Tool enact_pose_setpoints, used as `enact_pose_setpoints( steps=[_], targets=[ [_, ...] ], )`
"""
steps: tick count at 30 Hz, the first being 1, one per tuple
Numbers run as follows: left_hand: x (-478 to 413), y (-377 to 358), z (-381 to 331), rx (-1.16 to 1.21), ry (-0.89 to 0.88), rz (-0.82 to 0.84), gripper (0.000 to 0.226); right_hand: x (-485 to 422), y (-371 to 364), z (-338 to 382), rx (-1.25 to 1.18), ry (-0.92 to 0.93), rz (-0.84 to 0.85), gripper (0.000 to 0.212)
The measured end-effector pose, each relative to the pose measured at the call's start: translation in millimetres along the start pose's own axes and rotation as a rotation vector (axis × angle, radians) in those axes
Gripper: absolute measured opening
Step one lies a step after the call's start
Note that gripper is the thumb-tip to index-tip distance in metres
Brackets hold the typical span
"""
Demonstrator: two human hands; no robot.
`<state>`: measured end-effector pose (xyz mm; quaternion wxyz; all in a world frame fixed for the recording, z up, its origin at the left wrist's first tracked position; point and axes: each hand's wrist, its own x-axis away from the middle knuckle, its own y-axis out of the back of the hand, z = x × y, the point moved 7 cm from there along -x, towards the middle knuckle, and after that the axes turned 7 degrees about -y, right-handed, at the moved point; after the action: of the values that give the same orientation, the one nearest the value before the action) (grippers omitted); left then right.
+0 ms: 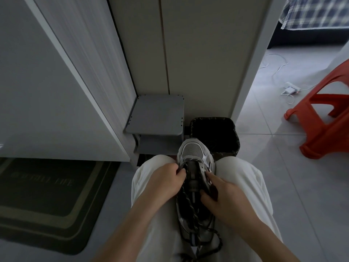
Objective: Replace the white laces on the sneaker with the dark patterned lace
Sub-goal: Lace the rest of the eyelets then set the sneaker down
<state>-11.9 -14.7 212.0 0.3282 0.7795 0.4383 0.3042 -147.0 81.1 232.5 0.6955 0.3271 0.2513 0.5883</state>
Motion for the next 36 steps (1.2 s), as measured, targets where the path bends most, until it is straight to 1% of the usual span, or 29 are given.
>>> enact_pose_setpoints(
  steps=[1, 3, 5, 6, 8, 9, 10, 11, 13, 14, 16, 17, 19, 21, 22, 23, 24, 26, 27, 29, 32, 34, 36],
  targets=[
    [4, 0, -1, 0.012, -0.025, -0.010, 0.033, 1, 2, -1, -0.039, -0.024, 0.002, 0.038],
    [17, 4, -5, 0.062, -0.095, -0.035, 0.014, 4, 6, -7, -0.091, -0.088, 0.018, 0.035],
    [35, 10, -8, 0.138, -0.204, -0.113, 0.034, 12, 11, -14, -0.136, -0.153, 0.029, 0.038],
    [44, 13, -10, 0.157, -0.274, -0.142, 0.037, 17, 13, -16, -0.150, -0.156, 0.028, 0.037],
    [59, 13, -15, 0.115, -0.401, -0.127, 0.037, 28, 14, -12, -0.174, -0.080, 0.019, 0.020],
    [64, 9, -16, 0.056, -0.440, -0.088, 0.035, 33, 14, -5, -0.153, -0.002, 0.006, 0.013],
    [68, 3, -16, -0.021, -0.460, -0.041, 0.030, 37, 14, 2, -0.098, 0.083, -0.009, 0.011],
    [70, -1, -17, -0.091, -0.474, -0.012, 0.025, 39, 14, 9, -0.017, 0.158, -0.027, 0.017],
    [70, -2, -18, -0.155, -0.488, -0.025, 0.016, 38, 7, 20, 0.163, 0.241, -0.021, 0.032],
    [70, 2, -22, -0.133, -0.493, -0.054, 0.012, 35, 3, 24, 0.226, 0.250, -0.010, 0.032],
    [70, 14, -30, -0.004, -0.493, -0.115, 0.009, 28, -2, 30, 0.288, 0.246, 0.008, 0.021],
    [70, 22, -35, 0.096, -0.484, -0.142, 0.009, 24, -3, 30, 0.268, 0.225, 0.027, 0.016],
    [71, 39, -45, 0.311, -0.472, -0.209, 0.008, 20, 2, 30, 0.078, 0.150, 0.020, 0.009],
    [71, 59, -53, 0.402, -0.468, -0.298, 0.015, 17, 22, 36, -0.163, 0.098, -0.090, 0.021],
    [71, 69, -58, 0.408, -0.476, -0.330, 0.019, 15, 34, 43, -0.242, 0.097, -0.162, 0.026],
    [70, 79, -65, 0.426, -0.492, -0.343, 0.021, 14, 47, 51, -0.291, 0.114, -0.225, 0.024],
    [70, 88, -72, 0.464, -0.511, -0.346, 0.019, 11, 60, 61, -0.336, 0.139, -0.265, 0.017],
    [70, 104, -90, 0.532, -0.573, -0.343, 0.008, 7, 81, 82, -0.434, 0.212, -0.272, 0.004],
    [72, 112, -100, 0.538, -0.618, -0.363, 0.005, 5, 91, 93, -0.466, 0.263, -0.262, 0.002],
    [76, 127, -117, 0.532, -0.690, -0.428, 0.013, 6, 110, 110, -0.494, 0.351, -0.264, 0.004],
    [83, 147, -134, 0.547, -0.761, -0.514, 0.014, 5, 133, 127, -0.525, 0.400, -0.310, 0.006],
    [88, 159, -145, 0.541, -0.791, -0.543, 0.012, 6, 145, 136, -0.519, 0.437, -0.330, 0.015],
    [91, 169, -154, 0.544, -0.800, -0.556, 0.012, 8, 154, 145, -0.502, 0.480, -0.326, 0.015]
  ],
)
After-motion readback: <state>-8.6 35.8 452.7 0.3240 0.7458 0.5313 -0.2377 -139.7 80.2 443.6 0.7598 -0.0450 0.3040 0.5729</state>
